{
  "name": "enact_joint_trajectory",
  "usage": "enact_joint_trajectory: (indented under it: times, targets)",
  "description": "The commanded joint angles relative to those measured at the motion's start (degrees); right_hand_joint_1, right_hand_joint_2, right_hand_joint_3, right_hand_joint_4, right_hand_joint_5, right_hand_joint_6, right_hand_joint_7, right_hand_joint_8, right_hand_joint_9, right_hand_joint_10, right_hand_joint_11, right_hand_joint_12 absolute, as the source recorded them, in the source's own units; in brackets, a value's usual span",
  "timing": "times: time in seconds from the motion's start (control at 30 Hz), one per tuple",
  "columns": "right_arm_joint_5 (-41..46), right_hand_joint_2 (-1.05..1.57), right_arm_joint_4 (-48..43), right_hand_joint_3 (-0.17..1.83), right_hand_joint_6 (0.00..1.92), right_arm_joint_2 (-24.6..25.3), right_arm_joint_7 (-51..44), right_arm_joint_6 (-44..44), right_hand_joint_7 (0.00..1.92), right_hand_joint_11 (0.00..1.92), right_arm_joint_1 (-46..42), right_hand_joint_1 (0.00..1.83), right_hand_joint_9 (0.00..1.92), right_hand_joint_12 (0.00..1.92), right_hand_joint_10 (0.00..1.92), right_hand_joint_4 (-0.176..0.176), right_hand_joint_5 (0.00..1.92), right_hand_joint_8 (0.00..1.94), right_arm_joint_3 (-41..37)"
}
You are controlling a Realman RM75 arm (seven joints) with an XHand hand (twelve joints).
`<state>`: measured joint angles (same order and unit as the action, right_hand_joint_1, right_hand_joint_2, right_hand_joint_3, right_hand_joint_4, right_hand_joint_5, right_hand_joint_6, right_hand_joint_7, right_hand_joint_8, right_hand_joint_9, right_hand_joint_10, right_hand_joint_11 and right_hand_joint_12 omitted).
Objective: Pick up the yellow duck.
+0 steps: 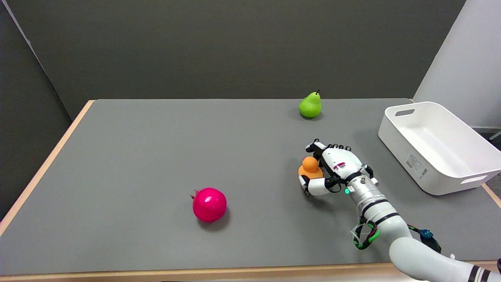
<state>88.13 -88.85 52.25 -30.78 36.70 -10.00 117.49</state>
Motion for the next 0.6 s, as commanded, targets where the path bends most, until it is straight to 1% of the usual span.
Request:
enact_joint_trajectory:
  times: [0.03,0.1,0.13,0.17,0.3,0.4,0.47,0.53,0.6]
  targets:
    - [-2.0,1.19,0.7,0.28,1.56,1.1,-0.4,1.6,0.82,0.60,0.3,1.03,0.77,1.87,1.40,-0.173,0.60,1.15,1.2]
    - [-4.5,1.14,0.8,0.25,1.46,1.1,-0.1,1.9,0.87,0.58,0.3,1.17,0.80,1.91,1.42,-0.165,0.59,1.32,1.4]
    - [-6.2,1.17,0.8,0.18,1.45,1.2,-0.1,2.6,0.86,0.51,0.3,1.19,0.82,1.92,1.44,-0.165,0.58,1.41,1.4]
    - [-7.4,1.23,0.8,0.10,1.48,1.3,-0.1,3.4,0.83,0.43,0.3,1.18,0.85,1.92,1.45,-0.168,0.56,1.48,1.4]
    - [-12.1,1.29,0.5,0.04,1.47,1.4,-0.1,6.4,0.78,0.31,0.4,1.16,0.86,1.92,1.58,-0.176,0.53,1.60,1.4]
    - [-16.7,1.30,0.0,0.03,1.46,1.4,-0.1,10.3,0.76,0.30,0.5,1.16,0.86,1.92,1.66,-0.176,0.53,1.65,1.2]
    - [-19.7,1.29,-1.1,0.05,1.44,1.1,-0.1,12.5,0.76,0.35,0.5,1.16,0.86,1.92,1.71,-0.176,0.54,1.67,0.0]
    - [-21.7,1.27,-3.8,0.09,1.42,-0.3,-0.1,13.0,0.77,0.39,-0.2,1.16,0.87,1.92,1.72,-0.176,0.55,1.66,-3.6]
    - [-23.0,1.19,-6.3,0.21,1.38,-2.2,-0.1,13.3,0.79,0.46,-0.8,1.19,0.88,1.92,1.71,-0.176,0.59,1.61,-7.2]
